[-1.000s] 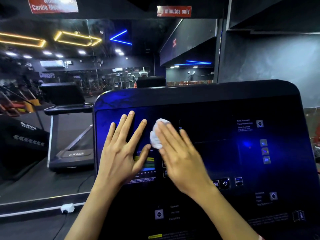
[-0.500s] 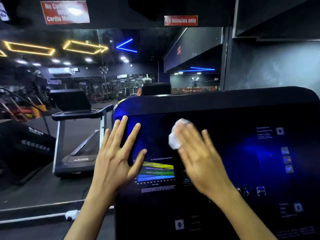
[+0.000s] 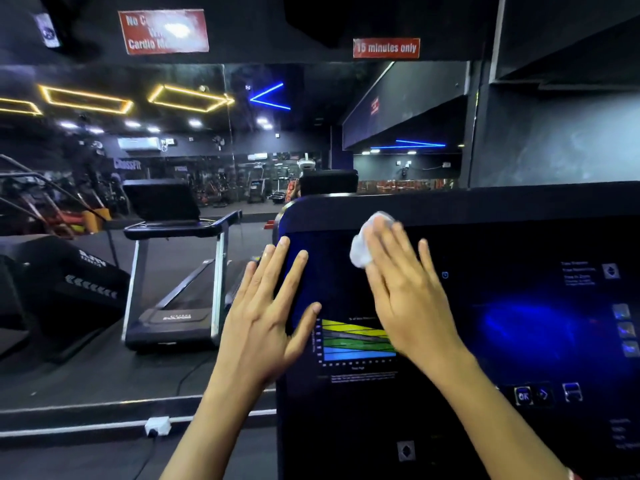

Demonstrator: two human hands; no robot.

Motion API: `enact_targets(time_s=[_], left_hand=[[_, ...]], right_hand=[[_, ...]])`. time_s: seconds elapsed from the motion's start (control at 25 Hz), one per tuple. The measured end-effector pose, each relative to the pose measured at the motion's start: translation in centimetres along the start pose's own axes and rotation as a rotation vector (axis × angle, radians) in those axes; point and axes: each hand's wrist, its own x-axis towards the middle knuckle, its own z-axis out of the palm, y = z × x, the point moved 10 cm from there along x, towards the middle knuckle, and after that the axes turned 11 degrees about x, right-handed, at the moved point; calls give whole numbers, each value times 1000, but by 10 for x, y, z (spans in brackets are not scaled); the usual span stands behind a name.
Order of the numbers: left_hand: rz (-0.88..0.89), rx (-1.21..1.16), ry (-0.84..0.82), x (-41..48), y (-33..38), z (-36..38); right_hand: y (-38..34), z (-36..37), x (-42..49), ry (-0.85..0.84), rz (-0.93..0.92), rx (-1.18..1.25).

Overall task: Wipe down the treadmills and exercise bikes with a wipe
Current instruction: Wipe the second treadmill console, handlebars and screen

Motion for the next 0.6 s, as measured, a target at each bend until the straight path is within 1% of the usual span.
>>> enact_targets(time_s=[0.04,0.08,0.12,0.2,0.24,0.28,0.32,0.36,0.48,0.52,0.56,0.6], left_hand=[[-4,-8,-7,-2,0,1],[-11,-21,-14,-3,0,1],[-21,-36,-24,-4,0,2],[-44,-56,-39,-9,-1,3],[-53,-61,-42,-13,0,3],[-59,-67,-45,-19,2,3],[-64,-79,-50,-25,3,2],[-70,-96,-56,-29,4,2],[-117,-175,-67,-33,3,2],[-144,-214,-66,-34,3,2],[-170,-248,-62,-35,2,2],[-186,-267,-58,-36,3,2]], right_hand=[[2,2,18,40,75,27],[-8,9,35,53,92,48],[-30,19,47,47,42,62],[-69,44,50,-53,-149,78],[-78,50,41,-112,-240,80],[-77,48,30,-137,-301,71],[-68,40,24,-117,-315,50],[-57,33,25,-82,-281,23],[-39,23,52,23,-97,28],[-47,28,56,22,-121,19],[-60,35,53,-3,-197,-1],[-70,43,43,-62,-292,-36]])
